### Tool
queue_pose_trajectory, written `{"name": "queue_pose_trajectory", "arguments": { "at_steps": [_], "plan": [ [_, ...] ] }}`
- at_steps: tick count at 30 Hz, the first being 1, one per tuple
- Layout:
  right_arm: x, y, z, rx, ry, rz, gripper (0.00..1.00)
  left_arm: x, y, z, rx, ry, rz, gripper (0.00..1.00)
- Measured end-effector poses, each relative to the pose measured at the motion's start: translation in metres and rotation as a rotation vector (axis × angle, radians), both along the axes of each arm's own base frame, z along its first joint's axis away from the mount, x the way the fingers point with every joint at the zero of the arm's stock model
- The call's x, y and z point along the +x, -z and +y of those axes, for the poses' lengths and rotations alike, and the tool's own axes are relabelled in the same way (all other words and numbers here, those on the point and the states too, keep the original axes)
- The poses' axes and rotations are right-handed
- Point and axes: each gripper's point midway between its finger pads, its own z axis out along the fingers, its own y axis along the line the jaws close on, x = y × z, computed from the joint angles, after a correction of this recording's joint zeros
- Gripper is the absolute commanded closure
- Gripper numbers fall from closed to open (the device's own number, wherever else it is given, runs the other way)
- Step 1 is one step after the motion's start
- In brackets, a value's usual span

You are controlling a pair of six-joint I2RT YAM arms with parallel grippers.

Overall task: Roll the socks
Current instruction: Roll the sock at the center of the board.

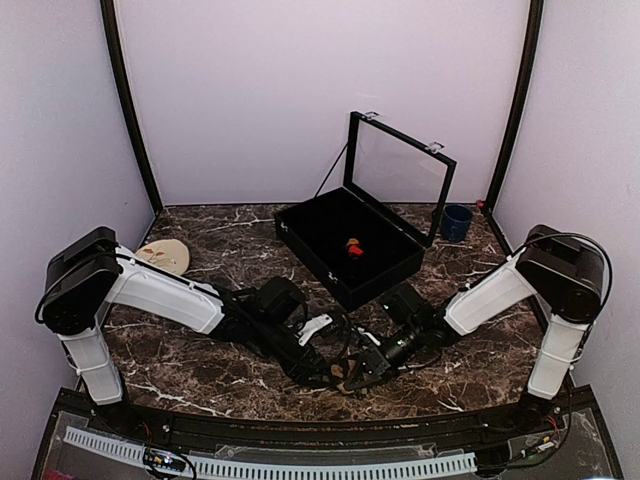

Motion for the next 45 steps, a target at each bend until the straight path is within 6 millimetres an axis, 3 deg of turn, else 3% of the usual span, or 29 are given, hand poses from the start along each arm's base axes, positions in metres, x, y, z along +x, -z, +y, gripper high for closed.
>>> {"name": "queue_pose_trajectory", "arguments": {
  "at_steps": [7,19,23,31,38,45],
  "plan": [
    [0.002,0.0,-0.003,0.003,0.004,0.013,1.0,-0.001,0.0,-0.011,-0.014,0.03,-0.01,0.44],
    [0.0,0.001,-0.005,0.01,-0.005,0.03,1.0,-0.004,0.009,-0.016,-0.007,0.057,0.003,0.61],
    [0.0,0.001,-0.006,0.013,-0.009,0.037,1.0,-0.004,0.009,-0.018,-0.01,0.062,0.008,0.7],
    [0.0,0.002,-0.007,0.012,-0.012,0.047,1.0,-0.006,0.009,-0.025,-0.023,0.081,0.036,1.0],
    [-0.002,0.003,-0.01,0.001,-0.018,0.056,1.0,-0.008,0.01,-0.027,-0.025,0.092,0.054,1.0],
    [0.006,0.003,-0.012,-0.059,-0.014,-0.004,0.78,-0.005,0.01,-0.028,0.006,0.068,0.072,1.0]
  ]
}}
